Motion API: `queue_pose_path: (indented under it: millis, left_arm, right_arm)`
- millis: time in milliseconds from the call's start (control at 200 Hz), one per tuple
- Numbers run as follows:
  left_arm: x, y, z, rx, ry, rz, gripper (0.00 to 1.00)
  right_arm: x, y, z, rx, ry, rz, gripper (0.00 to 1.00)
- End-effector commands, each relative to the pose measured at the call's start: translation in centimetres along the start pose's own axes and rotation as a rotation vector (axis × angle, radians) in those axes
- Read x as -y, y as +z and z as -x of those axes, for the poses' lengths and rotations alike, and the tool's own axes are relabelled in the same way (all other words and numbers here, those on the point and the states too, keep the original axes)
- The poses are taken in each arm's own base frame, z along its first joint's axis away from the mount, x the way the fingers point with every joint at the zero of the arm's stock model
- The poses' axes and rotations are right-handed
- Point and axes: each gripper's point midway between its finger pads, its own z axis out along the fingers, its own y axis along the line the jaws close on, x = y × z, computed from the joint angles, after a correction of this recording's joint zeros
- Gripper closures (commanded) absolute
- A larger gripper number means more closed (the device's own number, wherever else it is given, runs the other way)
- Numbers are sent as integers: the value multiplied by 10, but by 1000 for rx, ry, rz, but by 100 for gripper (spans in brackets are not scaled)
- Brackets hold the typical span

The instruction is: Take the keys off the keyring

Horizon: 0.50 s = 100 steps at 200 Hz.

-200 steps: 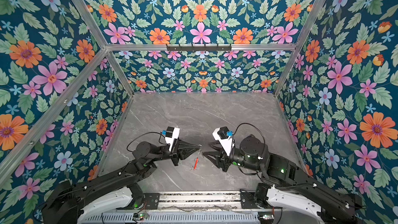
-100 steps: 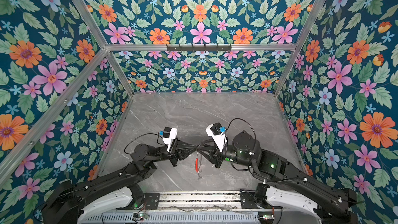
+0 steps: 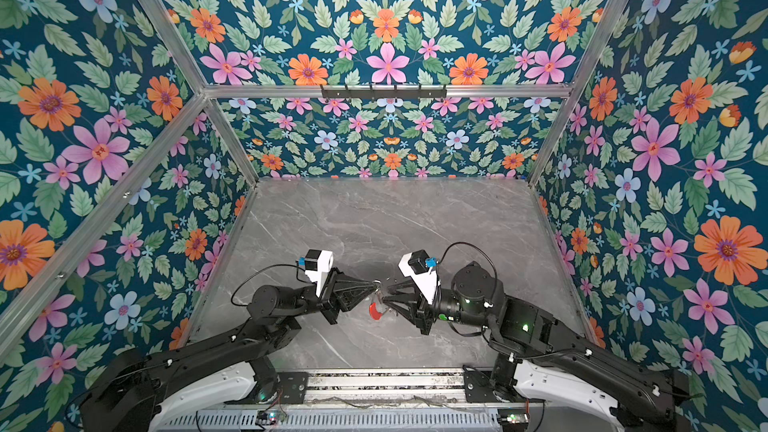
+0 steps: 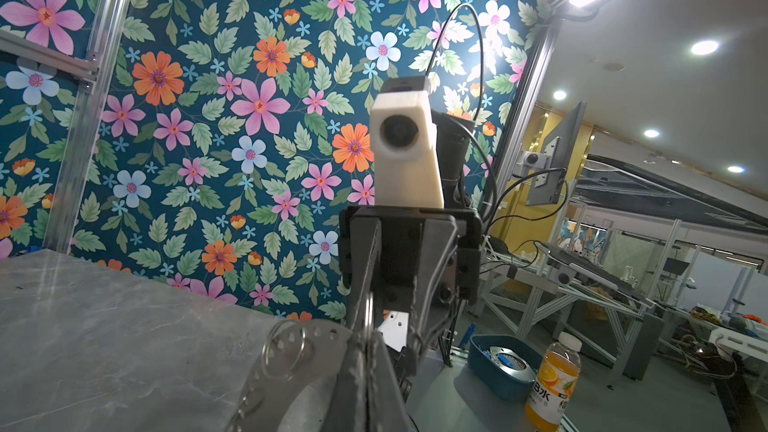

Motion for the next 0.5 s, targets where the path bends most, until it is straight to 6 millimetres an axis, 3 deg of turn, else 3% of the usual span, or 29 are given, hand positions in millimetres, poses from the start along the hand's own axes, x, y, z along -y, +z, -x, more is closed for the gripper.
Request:
queue_pose_path:
  millis: [0, 205, 495]
  left_arm:
    - [13, -1, 12, 40, 39, -53, 100]
    - [14, -1, 13, 43, 41, -53, 100]
    - [16, -2, 13, 42, 40, -62, 100]
  right_arm:
    - [-7, 2, 5, 24, -40, 45, 63]
    - [-14, 9, 4, 17, -42, 94, 65]
    - [-7, 17, 2, 1, -44, 60, 63]
